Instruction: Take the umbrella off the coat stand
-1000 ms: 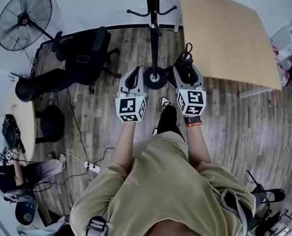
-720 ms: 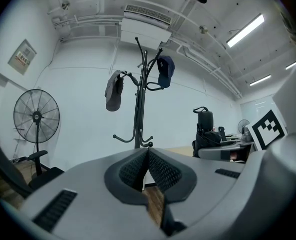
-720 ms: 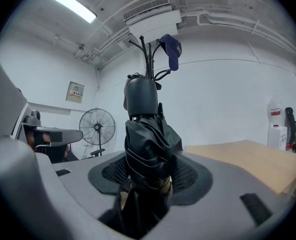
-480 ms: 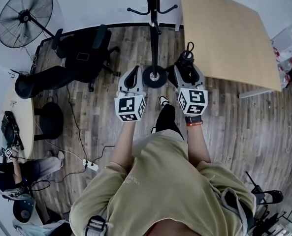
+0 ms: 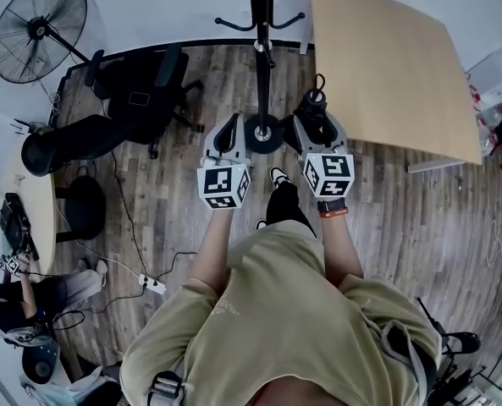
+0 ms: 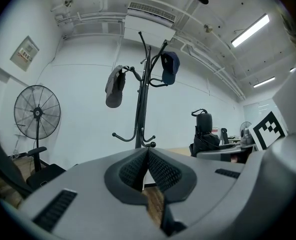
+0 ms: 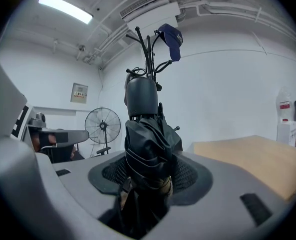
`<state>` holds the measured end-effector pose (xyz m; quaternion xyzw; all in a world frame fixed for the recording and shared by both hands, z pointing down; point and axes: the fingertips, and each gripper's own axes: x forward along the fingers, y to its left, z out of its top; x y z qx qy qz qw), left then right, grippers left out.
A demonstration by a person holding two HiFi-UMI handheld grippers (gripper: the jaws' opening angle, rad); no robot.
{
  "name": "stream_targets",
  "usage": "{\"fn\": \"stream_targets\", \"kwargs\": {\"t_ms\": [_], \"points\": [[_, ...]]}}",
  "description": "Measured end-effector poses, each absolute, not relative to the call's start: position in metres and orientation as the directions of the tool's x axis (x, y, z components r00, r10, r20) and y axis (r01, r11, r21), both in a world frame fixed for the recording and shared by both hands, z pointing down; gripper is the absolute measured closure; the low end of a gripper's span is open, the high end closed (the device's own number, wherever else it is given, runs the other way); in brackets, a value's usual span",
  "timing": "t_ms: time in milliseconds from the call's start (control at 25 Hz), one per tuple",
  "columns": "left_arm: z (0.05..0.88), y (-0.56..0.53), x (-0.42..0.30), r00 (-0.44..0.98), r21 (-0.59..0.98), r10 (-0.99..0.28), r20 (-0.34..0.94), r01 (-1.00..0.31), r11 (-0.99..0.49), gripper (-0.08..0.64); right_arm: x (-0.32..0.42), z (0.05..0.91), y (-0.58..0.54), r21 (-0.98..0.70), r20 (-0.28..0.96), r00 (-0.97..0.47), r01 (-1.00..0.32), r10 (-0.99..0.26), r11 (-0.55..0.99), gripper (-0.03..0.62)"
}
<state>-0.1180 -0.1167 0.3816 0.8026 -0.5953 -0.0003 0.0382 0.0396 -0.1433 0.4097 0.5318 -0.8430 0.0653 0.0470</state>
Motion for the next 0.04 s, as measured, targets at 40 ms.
{"fn": "stream_targets", "kwargs": {"t_ms": [40], "points": [[0.3821,-0.1210,-0.1162,0.293,0.064,-0.955,0.047,-0.955,-0.290,0.537,0.0396,0.4107,-0.1470,-0.062,0.152,-0.434,-0.901,-0.888,0.430,0.347]]}}
